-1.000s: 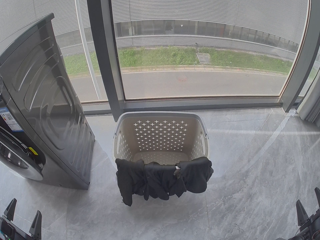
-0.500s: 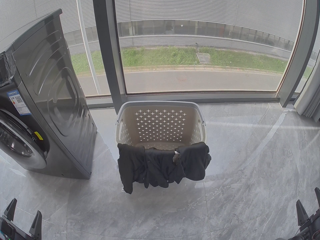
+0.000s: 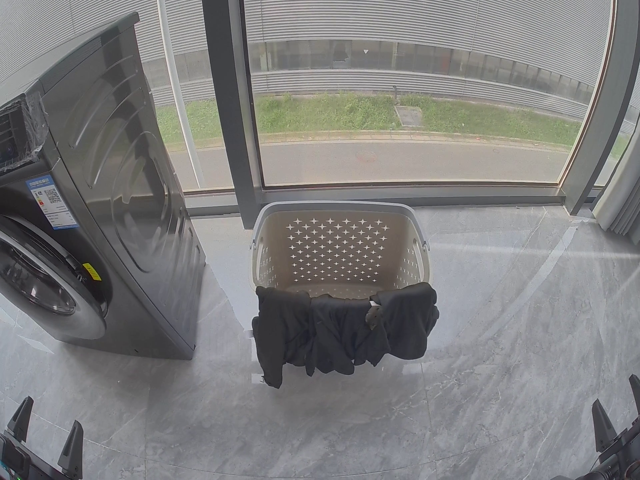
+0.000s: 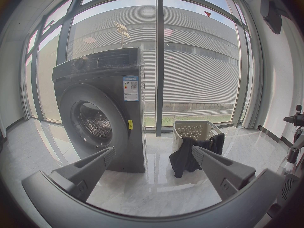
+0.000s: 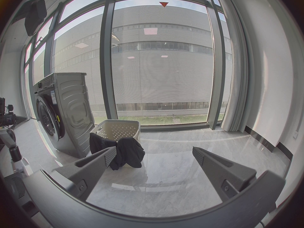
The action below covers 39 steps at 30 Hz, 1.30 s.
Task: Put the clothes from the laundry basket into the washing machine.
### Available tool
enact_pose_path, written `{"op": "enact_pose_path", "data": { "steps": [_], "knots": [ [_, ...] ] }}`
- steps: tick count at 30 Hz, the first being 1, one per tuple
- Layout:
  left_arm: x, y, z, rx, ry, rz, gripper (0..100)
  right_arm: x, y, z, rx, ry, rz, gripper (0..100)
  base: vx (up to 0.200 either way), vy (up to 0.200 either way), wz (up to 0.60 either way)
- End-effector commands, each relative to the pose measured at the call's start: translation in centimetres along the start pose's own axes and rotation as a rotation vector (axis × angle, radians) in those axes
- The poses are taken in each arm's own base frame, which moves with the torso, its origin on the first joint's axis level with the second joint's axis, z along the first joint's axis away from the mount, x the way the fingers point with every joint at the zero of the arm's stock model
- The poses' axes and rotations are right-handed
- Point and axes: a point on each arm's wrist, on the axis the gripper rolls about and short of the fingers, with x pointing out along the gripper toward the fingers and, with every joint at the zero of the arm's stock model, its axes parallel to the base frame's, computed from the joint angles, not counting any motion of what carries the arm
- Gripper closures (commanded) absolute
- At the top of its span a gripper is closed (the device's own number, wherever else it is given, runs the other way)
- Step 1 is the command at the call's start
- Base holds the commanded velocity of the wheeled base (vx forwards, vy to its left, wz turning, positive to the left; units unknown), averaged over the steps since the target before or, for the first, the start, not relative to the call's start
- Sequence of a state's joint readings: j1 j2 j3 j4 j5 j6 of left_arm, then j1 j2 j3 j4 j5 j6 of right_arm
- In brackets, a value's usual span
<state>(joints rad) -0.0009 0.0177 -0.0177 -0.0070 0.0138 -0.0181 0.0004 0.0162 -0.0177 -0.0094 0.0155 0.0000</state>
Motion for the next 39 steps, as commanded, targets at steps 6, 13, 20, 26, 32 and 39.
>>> {"op": "enact_pose_path", "data": {
  "steps": [6, 13, 20, 26, 32, 39],
  "knots": [
    [0.00, 0.01, -0.47, 0.000, 0.001, -0.001, 0, 0.00, 0.00, -0.53, 0.000, 0.002, 0.001, 0, 0.000, 0.200, 0.00],
    [0.00, 0.01, -0.47, 0.000, 0.001, -0.001, 0, 0.00, 0.00, -0.53, 0.000, 0.002, 0.001, 0, 0.000, 0.200, 0.00],
    [-0.01, 0.01, -0.48, 0.000, -0.001, -0.001, 0, 0.00, 0.00, -0.53, 0.000, 0.002, 0.001, 0, 0.000, 0.200, 0.00],
    [0.00, 0.01, -0.47, 0.000, 0.001, 0.001, 0, 0.00, 0.00, -0.53, 0.000, 0.002, 0.001, 0, 0.000, 0.200, 0.00],
    [0.00, 0.01, -0.47, 0.000, 0.001, 0.001, 0, 0.00, 0.00, -0.53, 0.000, 0.002, 0.001, 0, 0.000, 0.200, 0.00],
    [-0.01, 0.01, -0.48, 0.000, -0.001, 0.001, 0, 0.00, 0.00, -0.53, 0.000, 0.002, -0.001, 0, 0.000, 0.200, 0.00]
  ]
}}
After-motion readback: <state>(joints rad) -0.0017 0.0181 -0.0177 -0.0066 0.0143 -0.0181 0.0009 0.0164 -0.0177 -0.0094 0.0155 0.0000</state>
